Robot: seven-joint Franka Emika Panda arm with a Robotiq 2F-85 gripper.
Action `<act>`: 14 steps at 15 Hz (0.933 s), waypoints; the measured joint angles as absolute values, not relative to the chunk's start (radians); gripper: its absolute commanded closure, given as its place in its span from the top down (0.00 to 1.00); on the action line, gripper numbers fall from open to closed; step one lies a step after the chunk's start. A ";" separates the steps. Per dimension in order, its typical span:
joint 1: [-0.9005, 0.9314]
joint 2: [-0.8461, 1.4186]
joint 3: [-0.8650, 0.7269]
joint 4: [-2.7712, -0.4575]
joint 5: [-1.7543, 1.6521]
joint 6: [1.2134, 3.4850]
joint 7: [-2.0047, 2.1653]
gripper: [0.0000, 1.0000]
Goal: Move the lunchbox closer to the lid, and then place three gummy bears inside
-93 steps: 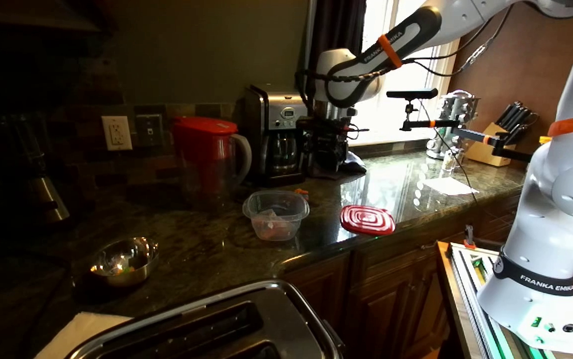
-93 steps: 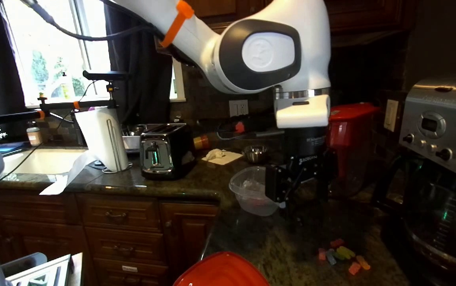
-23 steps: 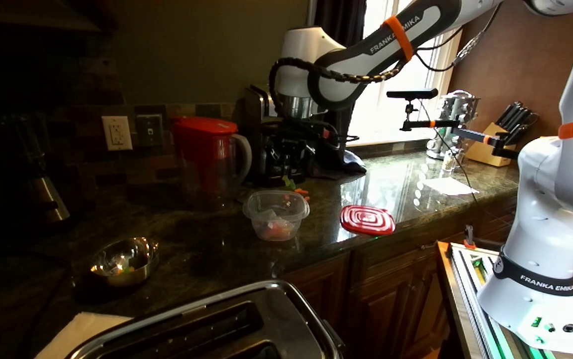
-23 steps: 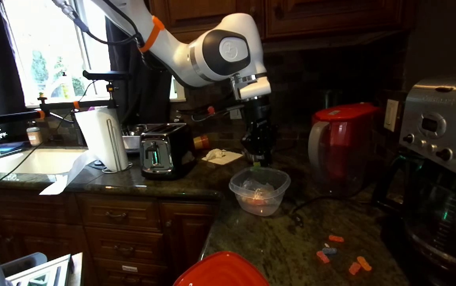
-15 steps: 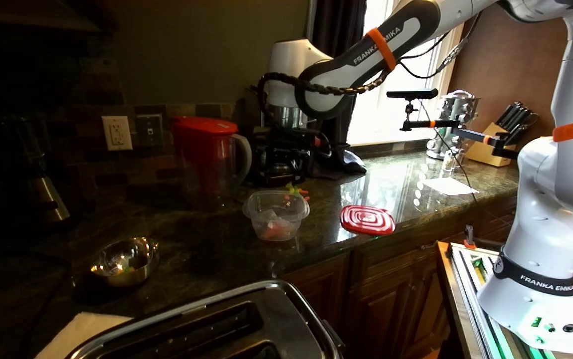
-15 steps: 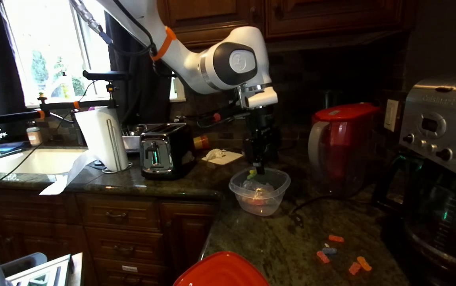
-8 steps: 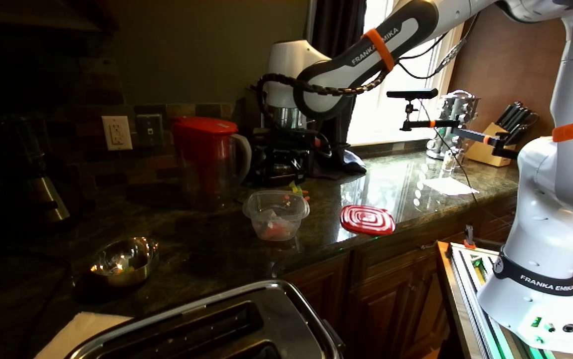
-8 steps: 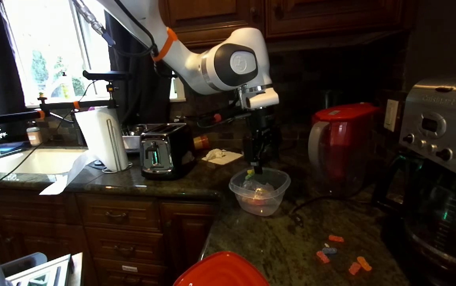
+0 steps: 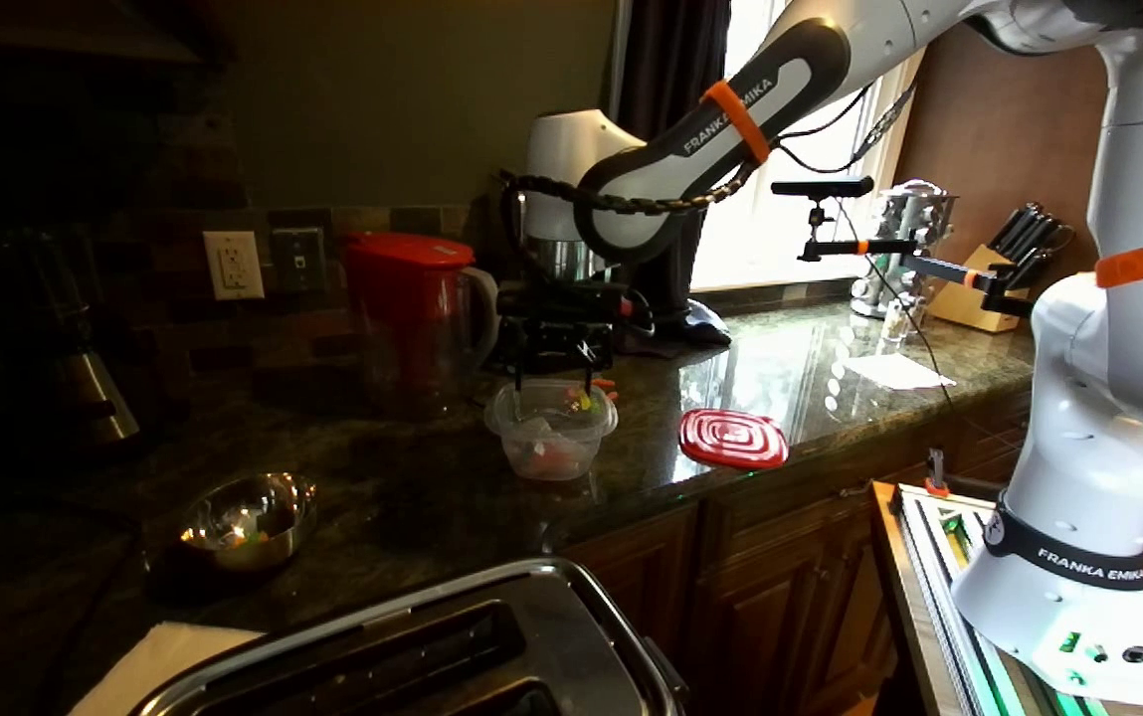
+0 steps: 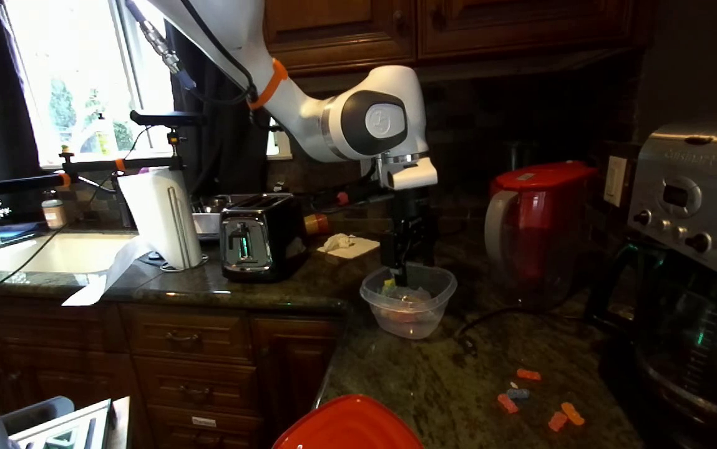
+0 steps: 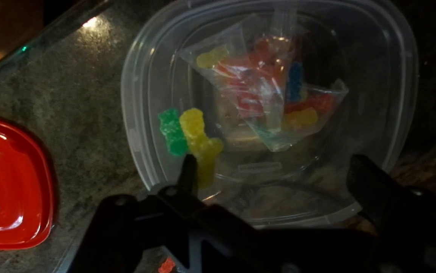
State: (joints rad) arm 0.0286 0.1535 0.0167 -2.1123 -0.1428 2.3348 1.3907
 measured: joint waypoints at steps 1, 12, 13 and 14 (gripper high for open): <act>0.029 0.162 0.015 -2.112 -0.138 2.336 1.391 1.00; 0.030 0.194 -0.025 -2.110 -0.158 2.336 1.416 1.00; 0.032 0.191 -0.027 -2.109 -0.166 2.336 1.421 1.00; 0.033 0.189 -0.027 -2.109 -0.170 2.335 1.423 1.00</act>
State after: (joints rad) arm 0.0327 0.1889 -0.0274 -2.1093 -0.1701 2.3355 1.4233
